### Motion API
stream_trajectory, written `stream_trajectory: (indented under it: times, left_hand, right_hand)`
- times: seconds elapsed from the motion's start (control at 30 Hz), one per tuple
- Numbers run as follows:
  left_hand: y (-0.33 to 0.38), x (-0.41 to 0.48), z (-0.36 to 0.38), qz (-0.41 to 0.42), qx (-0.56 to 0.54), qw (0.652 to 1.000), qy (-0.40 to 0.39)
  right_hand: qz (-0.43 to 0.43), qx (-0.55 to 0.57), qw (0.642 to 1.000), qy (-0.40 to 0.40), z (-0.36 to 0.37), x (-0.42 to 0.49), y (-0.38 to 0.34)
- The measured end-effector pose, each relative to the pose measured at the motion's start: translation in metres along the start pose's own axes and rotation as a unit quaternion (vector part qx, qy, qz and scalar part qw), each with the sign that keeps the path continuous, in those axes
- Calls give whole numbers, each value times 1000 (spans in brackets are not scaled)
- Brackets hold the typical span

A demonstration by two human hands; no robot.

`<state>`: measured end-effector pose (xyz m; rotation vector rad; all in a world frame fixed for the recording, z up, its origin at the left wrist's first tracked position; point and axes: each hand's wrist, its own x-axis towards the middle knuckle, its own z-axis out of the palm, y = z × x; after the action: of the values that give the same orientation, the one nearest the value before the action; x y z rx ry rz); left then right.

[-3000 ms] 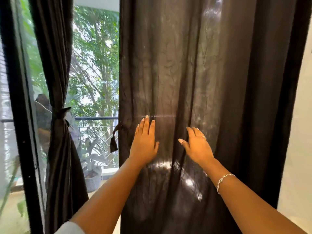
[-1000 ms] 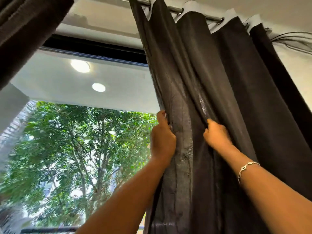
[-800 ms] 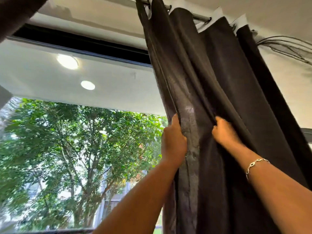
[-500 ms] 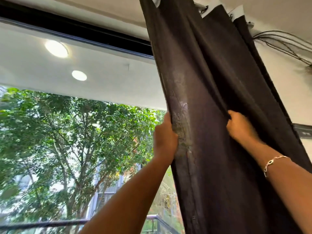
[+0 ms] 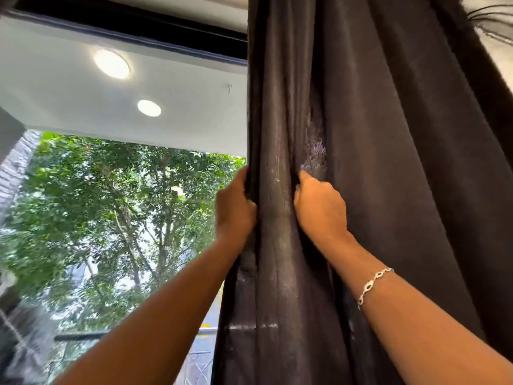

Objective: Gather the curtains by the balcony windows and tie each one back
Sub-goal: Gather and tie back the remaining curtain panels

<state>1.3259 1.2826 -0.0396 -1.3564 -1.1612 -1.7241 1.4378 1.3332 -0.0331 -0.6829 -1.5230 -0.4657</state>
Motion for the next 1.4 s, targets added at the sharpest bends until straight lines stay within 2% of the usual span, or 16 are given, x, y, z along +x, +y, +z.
stream_trajectory:
  times: [0.13, 0.23, 0.3, 0.43, 0.57, 0.7, 0.87, 0.97, 1.0, 1.03, 1.07, 1.1, 1.13, 1.17, 1.23, 1.4]
  left_hand:
    - [-6, 7, -30, 21, -4, 1000, 9]
    - [-10, 11, -47, 22, -24, 999, 19]
    - [-8, 10, -56, 46, -27, 998, 21]
    - [4, 5, -60, 117, -31, 992, -28]
    - [21, 3, -47, 108, -8, 992, -66]
    - [41, -1, -33, 96, -41, 993, -59]
    - [57, 1, -24, -13, -126, 988, -88]
    - [60, 9, -23, -32, -99, 992, -74]
    - [58, 12, -23, -34, -78, 994, -64]
    - [57, 15, -23, -37, -55, 996, -57]
    - [57, 16, -24, -38, -33, 997, -55]
    - [56, 16, -23, -37, -15, 998, -56]
    - [56, 16, -23, -34, -3, 998, -59]
    - [54, 15, -21, -33, 6, 998, -60]
    - [52, 13, -19, -28, 21, 998, -55]
    - [47, 5, -13, 17, 28, 997, -67]
  right_hand:
    - [79, 92, 993, 2, -3, 0, -23]
    - [186, 193, 963, 6, -14, 6, -12]
    - [205, 217, 954, 31, -26, 7, -1]
    - [161, 189, 967, 57, -49, 0, 1]
    - [76, 114, 989, 58, -62, -6, -17]
    - [19, 84, 996, -2, -61, -15, -37]
    - [0, 143, 986, -87, -53, -29, -49]
    - [-15, 216, 960, -177, -58, -21, -39]
    - [-17, 245, 951, -189, -61, -18, -33]
    - [-6, 261, 951, -165, -64, -12, -25]
    - [14, 247, 963, -107, -66, -6, -15]
    - [39, 186, 981, -25, -68, 2, -4]
    - [59, 91, 993, 43, -69, 8, 7]
    - [74, -1, 995, 71, -70, 13, 15]
    - [111, -106, 987, 47, -68, 22, 28]
    - [203, -149, 967, -33, -67, 45, 49]
